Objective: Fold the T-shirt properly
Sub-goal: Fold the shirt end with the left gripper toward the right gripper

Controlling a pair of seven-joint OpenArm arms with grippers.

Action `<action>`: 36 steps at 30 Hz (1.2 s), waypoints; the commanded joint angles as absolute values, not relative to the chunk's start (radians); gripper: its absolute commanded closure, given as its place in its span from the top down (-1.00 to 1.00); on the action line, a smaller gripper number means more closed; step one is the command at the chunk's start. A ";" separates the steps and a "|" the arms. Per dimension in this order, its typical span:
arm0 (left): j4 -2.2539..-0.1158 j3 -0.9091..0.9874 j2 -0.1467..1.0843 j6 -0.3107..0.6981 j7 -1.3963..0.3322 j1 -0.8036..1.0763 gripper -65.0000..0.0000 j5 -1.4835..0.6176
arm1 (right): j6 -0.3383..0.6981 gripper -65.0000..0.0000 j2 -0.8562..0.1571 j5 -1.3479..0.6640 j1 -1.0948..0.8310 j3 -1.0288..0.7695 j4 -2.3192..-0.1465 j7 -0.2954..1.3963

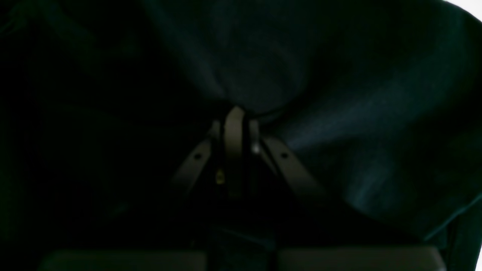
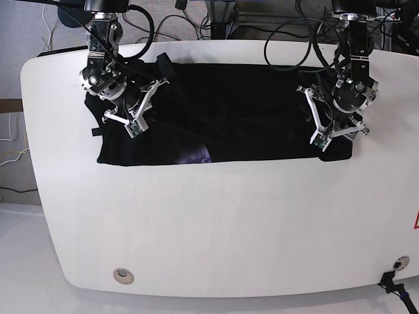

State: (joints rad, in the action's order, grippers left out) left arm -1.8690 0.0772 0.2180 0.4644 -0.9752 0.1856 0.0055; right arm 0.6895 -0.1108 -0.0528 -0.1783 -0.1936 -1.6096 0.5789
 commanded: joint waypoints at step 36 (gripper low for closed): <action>-1.733 0.107 0.231 0.461 -0.914 0.168 -0.57 0.044 | 0.698 -1.00 -0.116 -0.039 -0.180 -0.199 -1.615 0.611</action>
